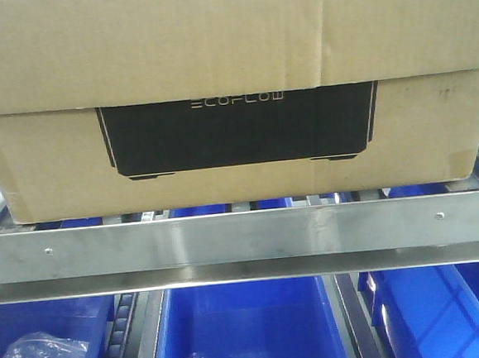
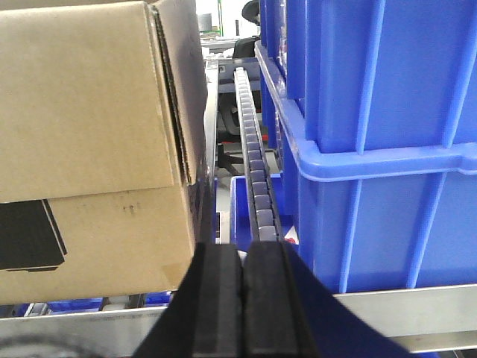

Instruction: Grab box from left shelf to table start

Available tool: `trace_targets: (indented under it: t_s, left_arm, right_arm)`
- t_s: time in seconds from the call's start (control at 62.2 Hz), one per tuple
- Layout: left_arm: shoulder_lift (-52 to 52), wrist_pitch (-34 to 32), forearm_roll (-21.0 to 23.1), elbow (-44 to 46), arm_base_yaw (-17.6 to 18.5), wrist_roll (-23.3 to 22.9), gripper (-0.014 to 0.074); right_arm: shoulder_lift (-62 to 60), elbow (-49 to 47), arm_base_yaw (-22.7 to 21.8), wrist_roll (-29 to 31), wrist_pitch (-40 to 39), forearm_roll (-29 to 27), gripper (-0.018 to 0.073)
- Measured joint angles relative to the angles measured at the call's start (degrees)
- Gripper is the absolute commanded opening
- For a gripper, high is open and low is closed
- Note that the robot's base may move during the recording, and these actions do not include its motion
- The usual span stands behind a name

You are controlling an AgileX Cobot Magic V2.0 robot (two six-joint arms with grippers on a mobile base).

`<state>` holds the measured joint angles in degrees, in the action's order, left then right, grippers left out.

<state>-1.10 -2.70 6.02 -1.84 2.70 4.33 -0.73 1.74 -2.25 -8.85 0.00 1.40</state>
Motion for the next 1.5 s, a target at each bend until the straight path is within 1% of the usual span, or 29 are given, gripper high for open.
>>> trace_targets:
  t_s: [0.498,0.563,0.659,0.756,0.916,1.206,1.367,1.495]
  left_arm:
    - [0.0,0.2,0.0,0.0,0.0,0.0,-0.0096]
    - [0.0,0.5,2.1,0.0,0.0,0.0,-0.0096]
    - [0.0,0.7,8.6,0.0,0.0,0.0,-0.0096]
    - [0.0,1.5,11.3,0.0,0.0,0.0,-0.0096]
    - [0.0,7.0,12.0,4.0,0.0,0.0,-0.0095]
    - [0.0,18.2,11.0,17.9,0.0,0.1,-0.0095]
    - [-2.1,24.3,10.0,23.5,0.0,2.4,-0.0095]
    - [-6.2,29.9,9.9,28.9,0.0,3.4,-0.0095]
  right_arm:
    - [0.0,0.0,0.0,0.0,0.0,0.0,0.0052]
    - [0.0,0.0,0.0,0.0,0.0,0.0,0.0052]
    - [0.0,0.0,0.0,0.0,0.0,0.0,0.0052]
    - [0.0,0.0,0.0,0.0,0.0,0.0,0.0052]
    - [0.0,0.0,0.0,0.0,0.0,0.0,0.0052]
    - [0.0,0.0,0.0,0.0,0.0,0.0,0.0052]
    - [0.0,0.0,0.0,0.0,0.0,0.0,0.0052]
    - [0.0,0.0,0.0,0.0,0.0,0.0,0.0052]
